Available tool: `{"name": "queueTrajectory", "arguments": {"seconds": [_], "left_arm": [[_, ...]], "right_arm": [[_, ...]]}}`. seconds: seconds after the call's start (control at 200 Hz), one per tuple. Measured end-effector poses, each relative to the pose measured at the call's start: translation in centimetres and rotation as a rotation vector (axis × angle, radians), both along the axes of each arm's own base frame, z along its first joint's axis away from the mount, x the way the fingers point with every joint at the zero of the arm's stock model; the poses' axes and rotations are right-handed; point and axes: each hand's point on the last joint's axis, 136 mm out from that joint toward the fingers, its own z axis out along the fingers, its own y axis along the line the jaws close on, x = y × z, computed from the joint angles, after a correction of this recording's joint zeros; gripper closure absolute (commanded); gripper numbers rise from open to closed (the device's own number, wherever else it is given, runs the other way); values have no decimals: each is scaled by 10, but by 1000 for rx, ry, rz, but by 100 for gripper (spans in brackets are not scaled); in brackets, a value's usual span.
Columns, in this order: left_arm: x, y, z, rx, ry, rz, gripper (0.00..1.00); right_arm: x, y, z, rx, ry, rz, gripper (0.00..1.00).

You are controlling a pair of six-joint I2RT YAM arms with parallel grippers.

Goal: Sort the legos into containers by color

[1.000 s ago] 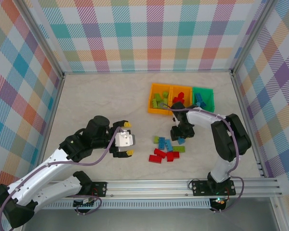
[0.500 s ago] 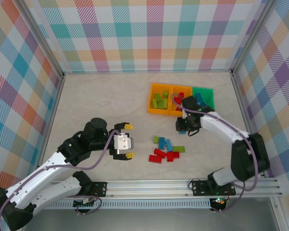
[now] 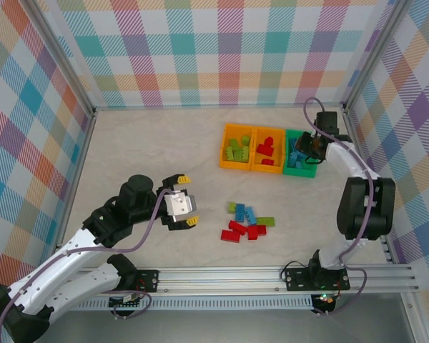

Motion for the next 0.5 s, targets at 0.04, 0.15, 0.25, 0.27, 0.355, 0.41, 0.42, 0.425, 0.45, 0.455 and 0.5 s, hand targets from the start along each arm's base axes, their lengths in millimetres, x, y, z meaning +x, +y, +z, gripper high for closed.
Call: {"name": "queueTrajectory", "arguments": {"seconds": [0.04,0.15,0.25,0.27,0.355,0.41,0.42,0.425,0.45,0.455,0.5], "left_arm": [[0,0,-1,2,2,1,0],[1,1,-3,7,3,6,0],[1,1,-3,6,3,7,0],[1,1,-3,4,4,7,0],[1,0,-3,2,4,7,0],[3,0,-3,0,8,12,0],[3,0,-3,-2,10,13,0],[3,0,-3,-2,10,13,0],[4,-1,-3,-5,13,17,0],[4,-1,-3,-6,14,17,0],[7,-1,-3,-14,23,27,0]], "right_arm": [[3,-3,-4,-15,7,-2,52],[7,-9,-3,-47,10,-9,32],[12,-11,10,-63,-21,-7,24],[11,-11,12,-64,-26,-6,23],[5,-7,27,-49,-46,6,20],[-2,0,40,-16,-73,27,18],[-4,1,43,-10,-79,31,18],[-5,2,44,-4,-81,34,18],[-10,7,50,17,-94,49,18],[-12,8,52,25,-98,52,18],[-25,20,62,77,-123,83,17]]}}
